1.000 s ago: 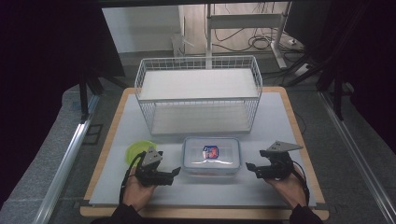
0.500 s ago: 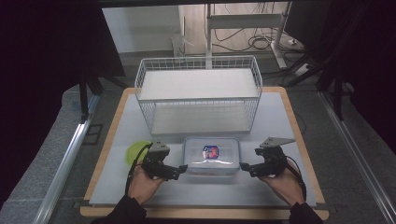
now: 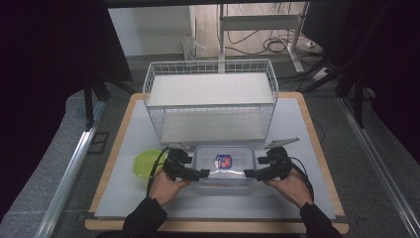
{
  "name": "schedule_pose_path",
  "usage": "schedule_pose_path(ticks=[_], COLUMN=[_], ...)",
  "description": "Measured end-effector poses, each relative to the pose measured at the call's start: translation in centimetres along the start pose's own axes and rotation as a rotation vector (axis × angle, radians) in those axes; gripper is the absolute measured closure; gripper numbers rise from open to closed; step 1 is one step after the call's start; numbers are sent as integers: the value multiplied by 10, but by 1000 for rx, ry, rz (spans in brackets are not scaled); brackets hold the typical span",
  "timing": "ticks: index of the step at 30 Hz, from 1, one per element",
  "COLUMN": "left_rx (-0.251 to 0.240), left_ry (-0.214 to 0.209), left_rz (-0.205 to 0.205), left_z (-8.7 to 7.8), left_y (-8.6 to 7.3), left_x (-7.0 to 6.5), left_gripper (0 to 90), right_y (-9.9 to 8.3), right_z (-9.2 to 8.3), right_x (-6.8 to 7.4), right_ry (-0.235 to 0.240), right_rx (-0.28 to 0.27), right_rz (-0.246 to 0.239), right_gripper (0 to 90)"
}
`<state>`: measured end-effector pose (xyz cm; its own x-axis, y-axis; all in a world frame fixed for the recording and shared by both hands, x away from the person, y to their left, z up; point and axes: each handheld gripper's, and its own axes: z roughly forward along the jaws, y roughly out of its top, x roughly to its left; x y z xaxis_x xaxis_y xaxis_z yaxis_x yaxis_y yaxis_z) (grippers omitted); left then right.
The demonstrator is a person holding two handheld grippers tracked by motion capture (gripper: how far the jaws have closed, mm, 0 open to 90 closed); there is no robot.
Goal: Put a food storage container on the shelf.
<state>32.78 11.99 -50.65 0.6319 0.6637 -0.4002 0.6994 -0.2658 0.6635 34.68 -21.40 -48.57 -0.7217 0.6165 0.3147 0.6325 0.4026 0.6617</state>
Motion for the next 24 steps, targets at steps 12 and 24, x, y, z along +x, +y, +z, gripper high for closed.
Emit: schedule_pose_path(ticks=[12, 24], left_rx=[35, -89], left_ry=[-13, -16], left_rz=[-21, 26], left_z=[6, -24], left_y=[4, -19], left_x=[-5, -13], left_gripper=[0, 279], right_y=[3, -12], right_z=[8, -16], right_x=[-2, 12], right_ry=[71, 49], right_rx=[36, -38], right_rz=[74, 51], right_gripper=[131, 370])
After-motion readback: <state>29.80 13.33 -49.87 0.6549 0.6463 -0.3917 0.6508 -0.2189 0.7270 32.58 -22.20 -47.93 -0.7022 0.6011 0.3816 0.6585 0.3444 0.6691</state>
